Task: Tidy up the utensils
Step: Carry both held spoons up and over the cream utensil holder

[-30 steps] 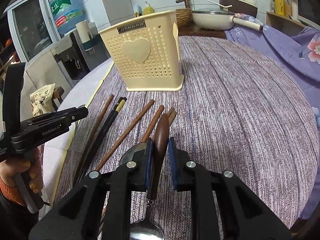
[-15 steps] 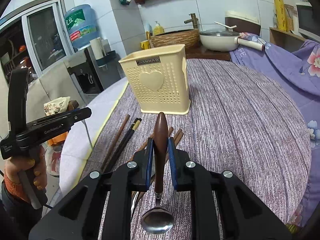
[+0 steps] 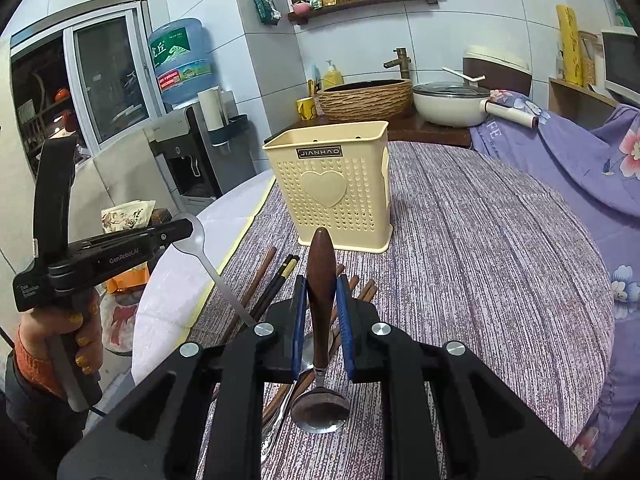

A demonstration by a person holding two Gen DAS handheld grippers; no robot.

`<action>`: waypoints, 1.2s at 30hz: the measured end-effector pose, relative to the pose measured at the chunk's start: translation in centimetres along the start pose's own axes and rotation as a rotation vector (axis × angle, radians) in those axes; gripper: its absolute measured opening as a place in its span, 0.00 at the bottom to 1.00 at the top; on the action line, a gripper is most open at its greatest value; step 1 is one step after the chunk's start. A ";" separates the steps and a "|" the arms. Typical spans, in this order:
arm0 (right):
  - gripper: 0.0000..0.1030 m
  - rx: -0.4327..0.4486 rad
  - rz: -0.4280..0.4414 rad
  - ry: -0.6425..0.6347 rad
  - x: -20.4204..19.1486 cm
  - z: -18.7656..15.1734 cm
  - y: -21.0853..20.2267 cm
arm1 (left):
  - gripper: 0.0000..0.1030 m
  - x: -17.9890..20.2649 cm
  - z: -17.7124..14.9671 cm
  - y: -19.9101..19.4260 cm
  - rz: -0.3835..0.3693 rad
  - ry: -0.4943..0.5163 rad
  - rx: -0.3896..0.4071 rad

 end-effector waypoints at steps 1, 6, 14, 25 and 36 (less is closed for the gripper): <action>0.15 0.001 -0.001 -0.001 0.0 0.0 0.0 | 0.05 0.0 0.1 -0.1 0.000 0.000 0.003; 0.15 0.006 0.011 -0.002 -0.1 0.2 -0.2 | 0.05 0.0 0.5 -0.9 0.002 0.003 0.024; 0.15 0.035 0.011 -0.012 -0.1 0.6 -1.5 | 0.05 0.0 0.9 -1.6 -0.013 0.004 0.044; 0.15 0.066 0.024 -0.043 -0.2 2.9 -2.7 | 0.05 0.7 2.7 -2.7 -0.004 0.030 0.076; 0.15 0.227 0.001 -0.089 -1.3 13.1 -6.1 | 0.05 1.4 11.6 -6.6 0.000 -0.011 0.239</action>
Point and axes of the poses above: each gripper's, at about its wrist camera, not at the fingertips, and y roughly the way its jaws point, x to its right, z to its top, the point moved 2 cm from there along y, roughly the way its jaws point, and after that the axes turned 14 degrees about -x, right-handed, at the moved point
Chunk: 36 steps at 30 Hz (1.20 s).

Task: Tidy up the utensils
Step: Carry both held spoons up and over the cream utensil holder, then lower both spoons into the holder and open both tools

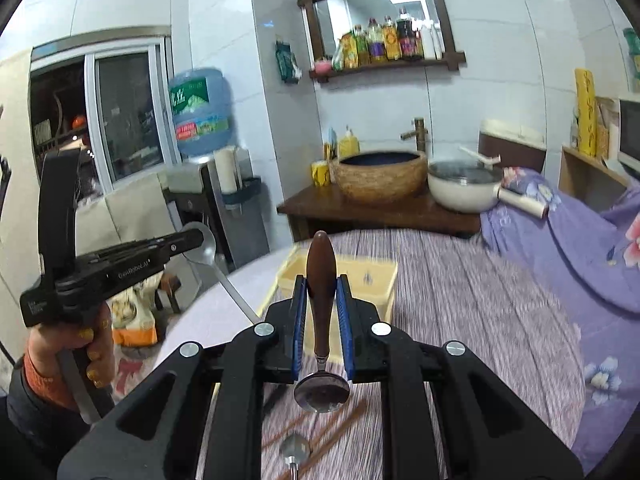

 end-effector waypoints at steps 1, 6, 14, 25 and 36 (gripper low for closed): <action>0.15 0.015 -0.008 -0.003 0.0 1.1 0.1 | 0.05 0.2 1.0 0.0 0.005 -0.007 0.016; 0.15 0.076 -0.070 -0.018 0.3 6.0 1.6 | 0.04 1.4 5.5 1.0 0.090 -0.007 0.089; 0.16 0.028 -0.126 0.008 2.2 6.4 7.9 | 0.05 3.2 4.8 6.5 0.188 0.065 0.039; 0.16 -0.095 -0.105 0.042 3.6 1.8 13.3 | 0.05 3.2 1.0 11.4 0.216 0.120 -0.092; 0.16 -0.145 -0.120 0.044 4.2 -0.1 15.1 | 0.05 2.9 -1.1 13.8 0.208 0.137 -0.176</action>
Point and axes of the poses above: each gripper's, at about its wrist camera, not at the fingertips, and y roughly the way its jaws point, x to its right, z to its top, the point moved 2 cm from there along y, roughly the way its jaws point, and after that the axes turned 14 degrees about -x, right-handed, at the moved point
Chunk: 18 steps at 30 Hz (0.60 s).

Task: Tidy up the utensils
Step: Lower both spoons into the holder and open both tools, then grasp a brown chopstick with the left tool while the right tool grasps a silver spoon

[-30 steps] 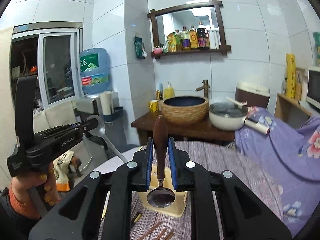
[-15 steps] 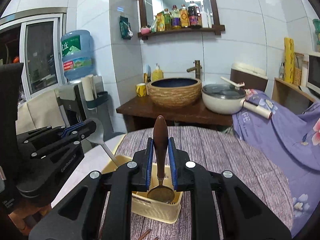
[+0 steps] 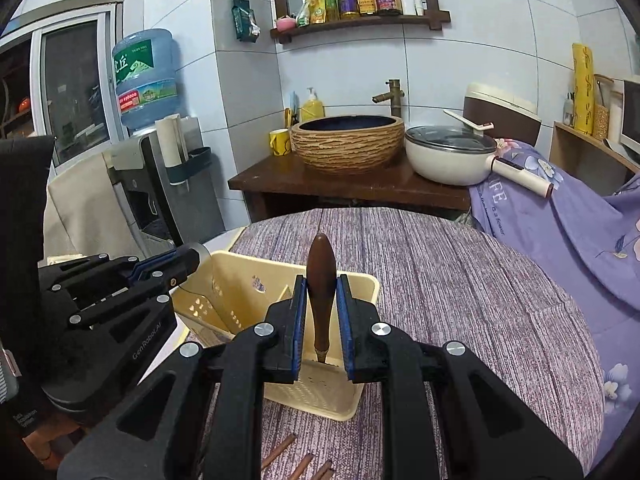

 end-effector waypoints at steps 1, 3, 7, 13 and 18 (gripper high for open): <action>0.16 0.002 -0.002 -0.003 0.0 0.0 0.0 | 0.05 0.0 -0.1 0.2 0.000 0.001 -0.006; 0.16 0.000 0.000 0.000 0.0 0.0 0.0 | 0.05 0.1 -0.2 0.2 0.006 0.008 -0.001; 0.16 0.008 -0.001 0.002 0.2 -0.1 -0.1 | 0.05 0.3 -0.2 0.1 0.005 0.017 0.001; 0.47 0.083 -0.004 0.017 0.8 -0.1 -2.2 | 0.29 -1.1 -0.5 -1.2 -0.025 -0.021 0.032; 0.53 0.138 -0.031 0.036 1.3 -1.0 -5.3 | 0.60 -2.5 -2.1 -3.7 -0.047 -0.085 0.100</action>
Point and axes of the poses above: each gripper's, at about its wrist camera, not at the fingertips, and y roughly the way its jaws point, x to its right, z to its top, the point moved 2 cm from there along y, roughly the way its jaws point, and after that the axes turned 14 degrees about -x, right-handed, at the moved point
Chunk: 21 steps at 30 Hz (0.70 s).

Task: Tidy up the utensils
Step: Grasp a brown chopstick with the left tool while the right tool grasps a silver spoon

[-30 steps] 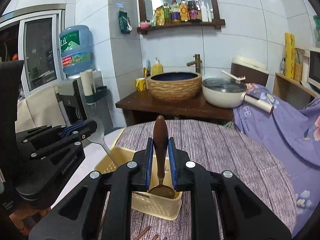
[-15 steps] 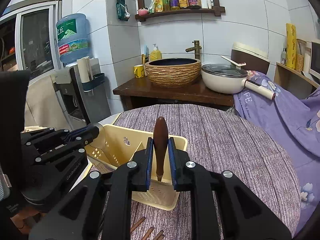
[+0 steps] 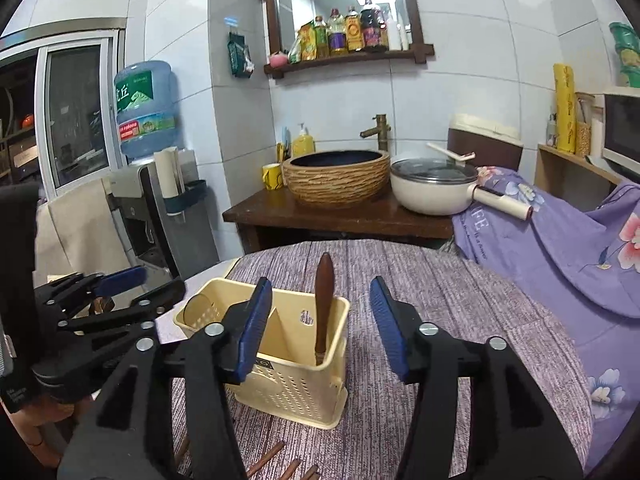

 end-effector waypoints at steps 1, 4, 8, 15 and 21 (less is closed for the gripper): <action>0.54 -0.001 0.000 0.004 0.1 -0.2 -0.4 | 0.67 -0.2 -0.5 -0.4 0.000 -0.009 0.006; 0.55 -0.040 0.009 -0.006 -0.1 -2.1 -1.5 | 0.78 -1.0 -2.6 -1.6 0.008 -0.018 0.018; 0.56 -0.140 0.043 -0.053 -1.2 -5.8 -1.5 | 0.85 -2.0 -5.7 -2.0 0.045 -0.026 -0.005; 0.56 -0.308 0.084 -0.174 -4.7 -13.3 -0.1 | 0.85 -3.9 -11.5 -0.3 0.072 -0.041 -0.149; 0.56 -0.449 0.123 -0.243 -7.4 -18.6 1.8 | 0.84 -4.7 -15.0 0.8 0.051 -0.056 -0.235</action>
Point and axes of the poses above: each gripper's, at about its wrist camera, not at the fingertips, and y roughly the way its jaws point, x to its right, z to its top, the point moved 2 cm from there along y, roughly the way its jaws point, and after that the axes turned 14 degrees about -x, right-handed, at the moved point
